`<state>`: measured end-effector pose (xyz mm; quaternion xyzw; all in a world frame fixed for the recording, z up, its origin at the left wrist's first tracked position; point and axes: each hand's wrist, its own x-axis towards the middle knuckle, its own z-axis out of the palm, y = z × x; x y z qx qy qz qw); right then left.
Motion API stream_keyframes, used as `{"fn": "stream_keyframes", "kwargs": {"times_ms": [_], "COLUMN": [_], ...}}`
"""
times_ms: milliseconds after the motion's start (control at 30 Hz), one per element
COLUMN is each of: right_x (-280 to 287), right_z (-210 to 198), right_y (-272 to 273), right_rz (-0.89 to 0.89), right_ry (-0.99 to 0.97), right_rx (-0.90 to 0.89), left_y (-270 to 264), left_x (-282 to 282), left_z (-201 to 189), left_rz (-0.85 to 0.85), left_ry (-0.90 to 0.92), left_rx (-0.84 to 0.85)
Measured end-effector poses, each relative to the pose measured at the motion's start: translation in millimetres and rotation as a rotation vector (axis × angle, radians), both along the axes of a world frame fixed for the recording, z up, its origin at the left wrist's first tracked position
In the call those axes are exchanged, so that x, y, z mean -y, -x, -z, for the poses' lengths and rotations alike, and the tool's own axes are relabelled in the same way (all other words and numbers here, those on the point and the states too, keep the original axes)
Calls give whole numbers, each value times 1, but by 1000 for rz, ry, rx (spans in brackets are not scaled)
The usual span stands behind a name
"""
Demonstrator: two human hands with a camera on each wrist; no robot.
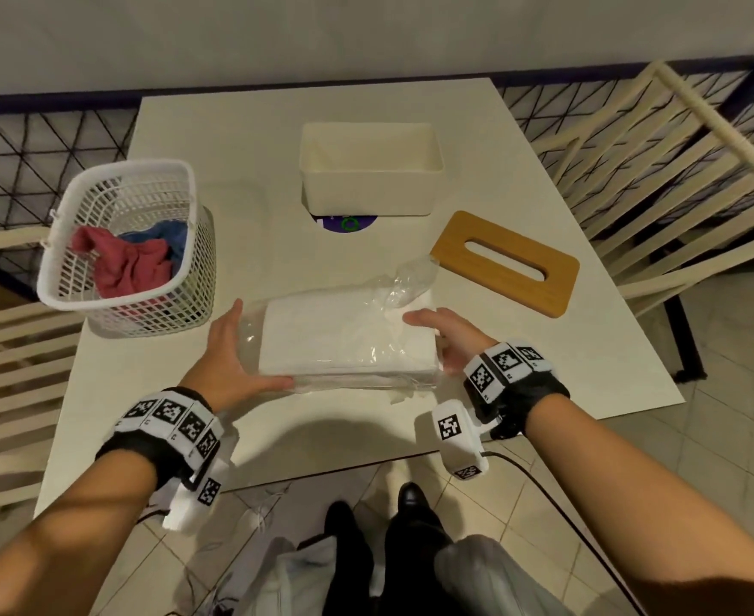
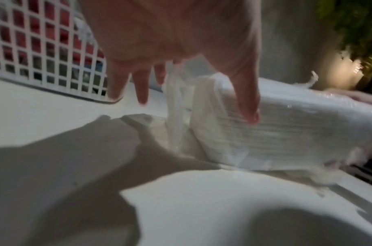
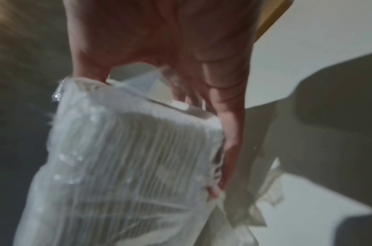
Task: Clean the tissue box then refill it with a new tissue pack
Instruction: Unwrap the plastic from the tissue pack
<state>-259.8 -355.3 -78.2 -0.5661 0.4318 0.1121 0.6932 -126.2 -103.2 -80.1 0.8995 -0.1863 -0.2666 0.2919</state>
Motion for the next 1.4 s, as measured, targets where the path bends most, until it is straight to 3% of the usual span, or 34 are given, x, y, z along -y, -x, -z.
{"fn": "stream_keyframes", "kwargs": {"times_ms": [67,167,467,567,667,733,800,900,1067,1133,1233,1400], "right_x": [0,-1,37,47,54,64,64,63,94,112,139,166], "right_z": [1,-4,-13,-12,-13,-5,-9,-25,-42,-57,-80,-125], "right_y": [1,-3,15,18,13,7,0,-4,2,10,16,5], "right_rz": [-32,-102,-12,-50,-61,-95,-90,-102,-153,-165,-197,-29], "right_ry": [-1,54,-82,-59,-8,25,43,73,75,71,32,55], "right_rx": [-29,-71,-44,-40,-63,-42,-25,-5,100,153,270,500], "left_y": [2,0,-15,-11,-7,-8,-10,-10,-9,-6,-11,-42], "left_x": [6,17,14,22,35,46,58,66,53,50,51,65], "left_z": [2,4,-1,-3,-13,-16,-15,-12,-6,-11,-23,-53], "left_rz": [52,139,18,144,334,442,490,344,50,-67,-177,-377], "left_ry": [-13,-59,-72,-238,-426,-391,-363,-338,-224,-110,-88,110], "left_rx": [-94,-44,154,180,405,466,377,113,67,25,30,21]}}
